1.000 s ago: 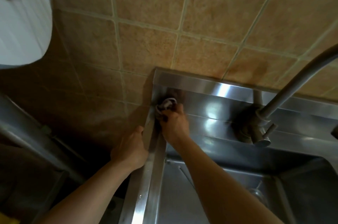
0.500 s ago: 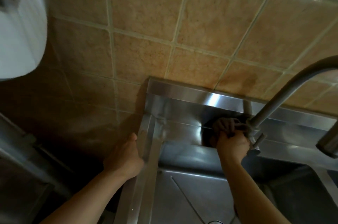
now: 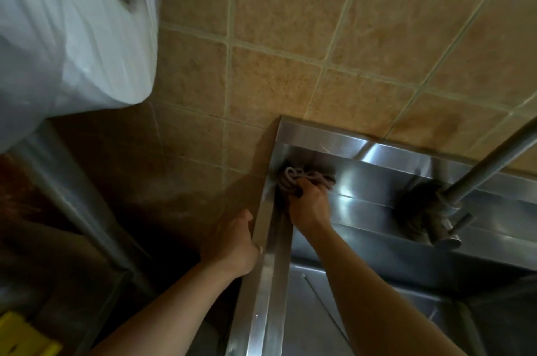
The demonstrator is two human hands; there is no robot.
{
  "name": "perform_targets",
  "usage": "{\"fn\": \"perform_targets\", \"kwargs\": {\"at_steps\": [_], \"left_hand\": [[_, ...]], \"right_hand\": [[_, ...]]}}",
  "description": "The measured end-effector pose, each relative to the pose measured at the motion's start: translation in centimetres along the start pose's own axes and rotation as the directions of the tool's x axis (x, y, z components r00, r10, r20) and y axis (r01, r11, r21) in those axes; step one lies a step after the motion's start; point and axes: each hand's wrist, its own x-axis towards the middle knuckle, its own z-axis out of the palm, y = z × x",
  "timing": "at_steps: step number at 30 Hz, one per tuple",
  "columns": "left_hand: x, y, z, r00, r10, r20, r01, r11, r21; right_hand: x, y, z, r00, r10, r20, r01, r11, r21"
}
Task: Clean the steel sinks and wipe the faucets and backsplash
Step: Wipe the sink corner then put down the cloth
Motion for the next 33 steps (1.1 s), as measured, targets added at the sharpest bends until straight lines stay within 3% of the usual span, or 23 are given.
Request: {"fn": "perform_targets", "kwargs": {"at_steps": [4, 9, 11, 14, 15, 18, 20, 22, 24, 26, 29, 31, 33], "left_hand": [[-0.1, -1.3, -0.1, 0.997, -0.068, -0.029, 0.068, 0.998, -0.019], [-0.2, -1.2, -0.9, 0.988, -0.116, -0.098, 0.109, 0.991, -0.080], [0.0, -0.8, -1.1, 0.985, -0.125, -0.123, 0.114, 0.989, -0.091], [0.1, -0.4, -1.2, 0.982, -0.121, -0.147, 0.108, 0.990, -0.096], [0.2, -0.3, -1.2, 0.982, -0.112, -0.149, 0.099, 0.991, -0.092], [0.7, 0.1, -1.2, 0.985, -0.088, -0.147, 0.075, 0.993, -0.090], [1.0, 0.3, -1.1, 0.986, -0.085, -0.146, 0.071, 0.993, -0.099], [1.1, 0.3, -1.0, 0.987, -0.082, -0.139, 0.067, 0.992, -0.106], [1.0, 0.1, -0.8, 0.989, -0.081, -0.127, 0.068, 0.992, -0.103], [1.0, -0.1, -0.7, 0.989, -0.082, -0.120, 0.072, 0.993, -0.091], [1.0, -0.3, -0.4, 0.988, -0.093, -0.125, 0.082, 0.993, -0.087], [0.9, -0.4, -0.2, 0.986, -0.098, -0.133, 0.087, 0.993, -0.086], [0.7, -0.4, 0.0, 0.988, -0.100, -0.122, 0.091, 0.993, -0.072]], "right_hand": [[-1.9, -0.3, -0.8, 0.970, -0.122, 0.211, 0.127, 0.992, -0.011], [-7.3, 2.3, -1.7, 0.912, -0.307, 0.272, 0.331, 0.942, -0.047], [-7.3, 3.1, -1.8, 0.921, -0.339, 0.194, 0.346, 0.938, -0.001], [-6.0, 2.3, -2.8, 0.986, -0.149, -0.071, 0.161, 0.961, 0.224], [-5.4, 2.0, -3.5, 0.977, -0.053, -0.206, 0.111, 0.953, 0.283], [-3.1, 1.5, -7.4, 0.800, 0.179, -0.573, 0.028, 0.943, 0.333], [-1.0, 1.8, -9.9, 0.714, 0.346, -0.608, -0.089, 0.907, 0.411], [0.7, 1.9, -10.4, 0.712, 0.450, -0.540, -0.246, 0.879, 0.408], [1.1, 0.9, -8.7, 0.789, 0.352, -0.504, -0.238, 0.931, 0.277], [0.8, -0.6, -6.4, 0.882, 0.070, -0.466, -0.006, 0.991, 0.136], [0.5, -1.9, -4.5, 0.909, -0.271, -0.318, 0.293, 0.956, 0.024], [0.4, -1.4, -4.7, 0.909, -0.297, -0.291, 0.308, 0.951, -0.008], [0.1, 0.8, -5.7, 0.925, -0.169, -0.339, 0.175, 0.985, -0.013]]}}
